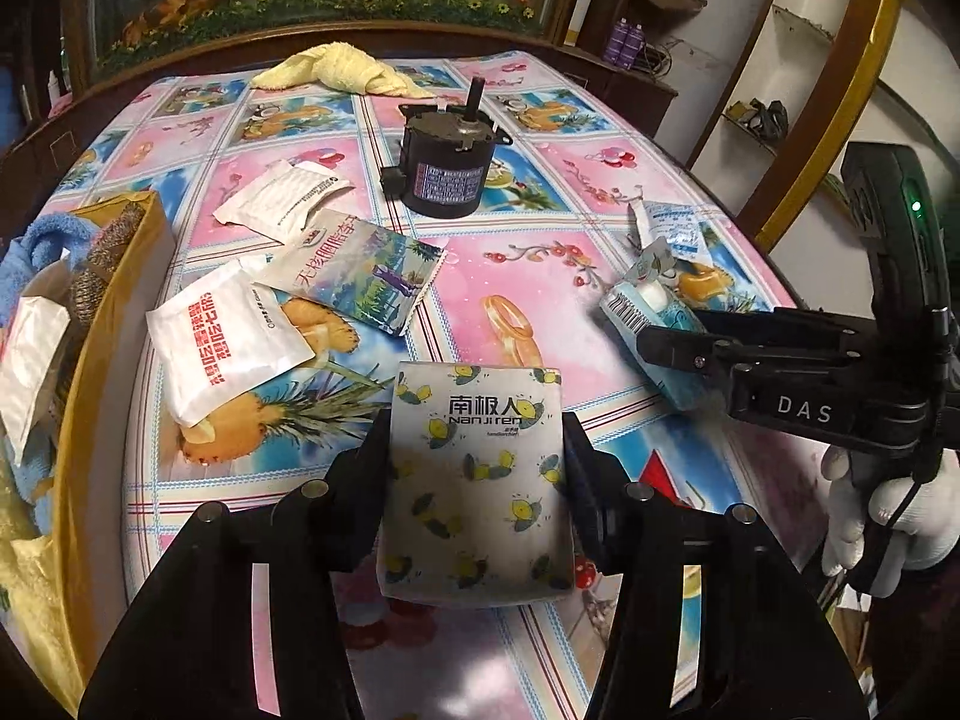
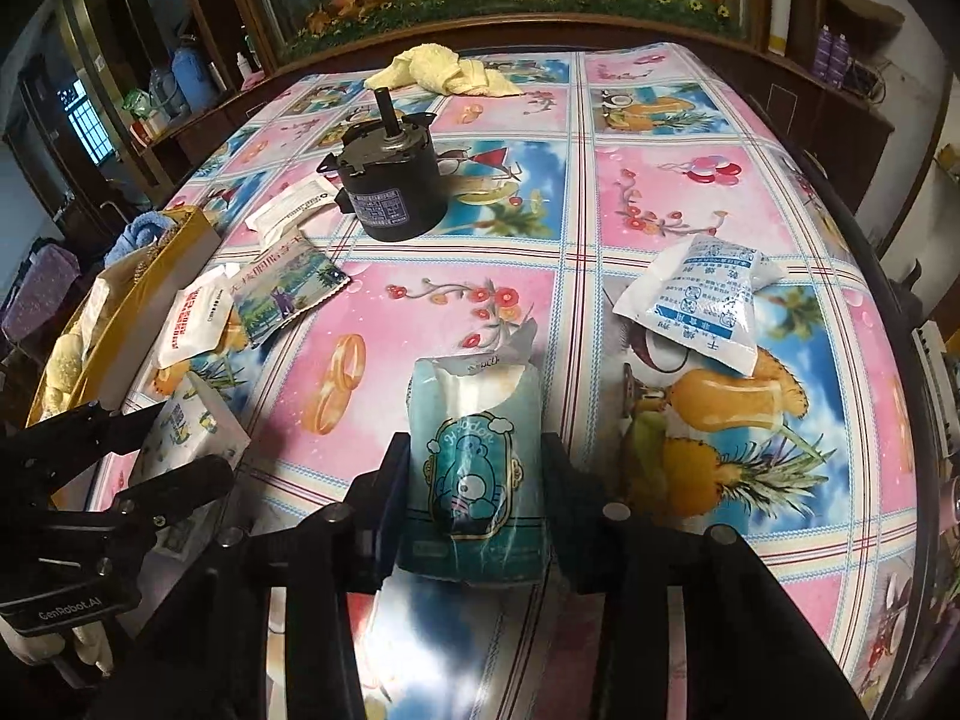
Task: Organize soft objects
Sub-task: 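Lower both tissue packs into the white box and open both tools, then grasp the clear Dole snack bag with the left tool while the right tool grasps the white-blue printed sachet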
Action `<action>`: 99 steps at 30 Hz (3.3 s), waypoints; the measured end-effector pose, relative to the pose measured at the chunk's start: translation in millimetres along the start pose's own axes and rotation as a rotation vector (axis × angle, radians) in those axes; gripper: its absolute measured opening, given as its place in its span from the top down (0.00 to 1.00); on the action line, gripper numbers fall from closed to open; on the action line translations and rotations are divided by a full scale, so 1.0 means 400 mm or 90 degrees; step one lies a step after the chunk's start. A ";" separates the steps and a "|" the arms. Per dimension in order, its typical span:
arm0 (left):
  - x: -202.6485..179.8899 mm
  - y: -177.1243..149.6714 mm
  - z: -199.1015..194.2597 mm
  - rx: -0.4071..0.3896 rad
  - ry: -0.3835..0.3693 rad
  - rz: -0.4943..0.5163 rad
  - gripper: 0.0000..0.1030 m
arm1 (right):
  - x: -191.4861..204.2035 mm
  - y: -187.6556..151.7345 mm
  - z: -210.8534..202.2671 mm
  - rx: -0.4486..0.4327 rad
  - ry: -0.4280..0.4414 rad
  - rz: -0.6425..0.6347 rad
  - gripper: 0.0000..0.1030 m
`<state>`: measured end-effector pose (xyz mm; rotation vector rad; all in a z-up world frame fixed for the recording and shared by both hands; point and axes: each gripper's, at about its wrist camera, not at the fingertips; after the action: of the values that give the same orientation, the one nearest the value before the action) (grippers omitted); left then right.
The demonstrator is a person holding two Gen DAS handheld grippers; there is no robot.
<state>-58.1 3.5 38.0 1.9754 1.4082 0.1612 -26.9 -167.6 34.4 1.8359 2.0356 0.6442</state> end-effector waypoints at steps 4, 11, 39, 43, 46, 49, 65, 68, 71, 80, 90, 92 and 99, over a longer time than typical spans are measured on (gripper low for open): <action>0.020 -0.013 -0.086 -0.037 -0.027 -0.031 0.49 | 0.032 -0.005 -0.045 -0.021 0.006 -0.015 0.61; 0.154 -0.056 -0.268 -0.110 0.006 -0.111 0.49 | 0.134 0.019 -0.114 -0.058 0.071 -0.055 0.61; 0.718 0.073 -0.241 -0.047 0.193 -0.216 0.49 | 0.836 0.021 -0.022 0.031 0.367 -0.327 0.61; 0.737 0.079 -0.224 -0.034 0.166 -0.221 0.44 | 0.852 0.014 0.045 0.067 0.358 -0.320 0.61; 0.744 0.077 -0.228 -0.032 0.147 -0.226 0.42 | 0.864 0.000 0.057 0.065 0.359 -0.330 0.57; 0.744 0.080 -0.240 -0.037 0.140 -0.225 0.42 | 0.885 -0.020 0.039 0.047 0.346 -0.359 0.52; 0.649 0.112 -0.326 -0.047 0.209 -0.174 0.41 | 0.646 -0.032 -0.059 -0.017 0.386 -0.239 0.45; 0.598 0.111 -0.368 -0.068 0.205 -0.163 0.41 | 0.568 -0.035 -0.055 -0.022 0.369 -0.204 0.45; 0.530 0.109 -0.402 -0.093 0.168 -0.147 0.41 | 0.467 -0.034 -0.035 -0.023 0.346 -0.145 0.45; 0.312 0.094 -0.318 -0.042 -0.028 -0.108 0.35 | 0.128 -0.068 -0.038 -0.047 0.223 0.042 0.45; 0.163 0.107 -0.154 0.028 -0.077 -0.087 0.35 | -0.180 -0.037 -0.081 -0.104 0.055 0.191 0.45; 0.153 0.125 -0.113 0.034 -0.066 -0.086 0.35 | -0.193 -0.016 -0.072 -0.110 0.054 0.197 0.45; 0.150 0.191 0.048 0.068 0.021 -0.073 0.35 | -0.242 -0.020 -0.024 -0.102 0.121 0.268 0.45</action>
<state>35.1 33.8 52.2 1.9787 1.5763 0.0672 -27.2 -265.2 32.4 2.1921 1.6472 1.0969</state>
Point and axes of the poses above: each gripper's, at about its wrist camera, not at the fingertips, and z roughly the way its jaws point, x to its left, y to its top, and after that the axes turned 6 degrees about -y, right-handed
